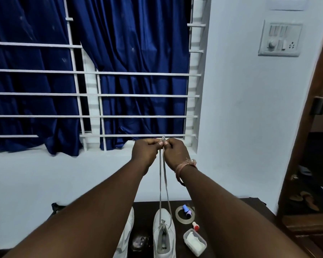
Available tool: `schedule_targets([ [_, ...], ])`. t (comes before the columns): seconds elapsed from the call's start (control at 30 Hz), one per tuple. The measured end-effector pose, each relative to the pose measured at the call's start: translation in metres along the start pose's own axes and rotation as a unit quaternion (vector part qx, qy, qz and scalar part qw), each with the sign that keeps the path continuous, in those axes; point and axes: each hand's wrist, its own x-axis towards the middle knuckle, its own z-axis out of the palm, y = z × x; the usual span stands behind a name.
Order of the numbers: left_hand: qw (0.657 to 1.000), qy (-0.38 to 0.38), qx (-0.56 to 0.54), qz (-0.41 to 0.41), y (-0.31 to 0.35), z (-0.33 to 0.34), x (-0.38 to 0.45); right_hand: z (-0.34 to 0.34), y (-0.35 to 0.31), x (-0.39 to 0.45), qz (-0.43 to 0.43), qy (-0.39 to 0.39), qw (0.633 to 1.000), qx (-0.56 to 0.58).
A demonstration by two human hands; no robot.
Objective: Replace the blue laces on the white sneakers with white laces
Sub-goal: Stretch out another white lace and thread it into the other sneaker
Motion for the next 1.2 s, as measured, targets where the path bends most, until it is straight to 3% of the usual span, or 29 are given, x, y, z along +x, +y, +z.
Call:
schedule_targets([
  [0.3,0.996,0.011,0.084,-0.025,-0.077,-0.002,-0.036,0.02,0.058,-0.027,0.115,-0.053,0.992,0.003],
  [0.53,0.993,-0.003,-0.025,-0.114,-0.168,0.009,-0.079,0.054,0.137,-0.077,0.175,-0.053,0.983,0.0],
  [0.73,0.949,-0.046,-0.187,-0.248,-0.223,0.009,-0.101,0.079,0.189,-0.116,0.176,-0.091,0.971,0.133],
  [0.87,0.933,-0.037,-0.217,-0.283,-0.247,0.004,-0.103,0.085,0.206,-0.132,0.158,-0.109,0.966,0.173],
  [1.03,0.972,-0.021,-0.105,-0.21,-0.258,0.0,-0.103,0.087,0.214,-0.138,0.162,-0.084,0.961,0.207],
  [1.2,0.979,-0.048,-0.122,-0.154,-0.265,0.006,-0.107,0.088,0.218,-0.134,0.178,-0.044,0.964,0.194],
])
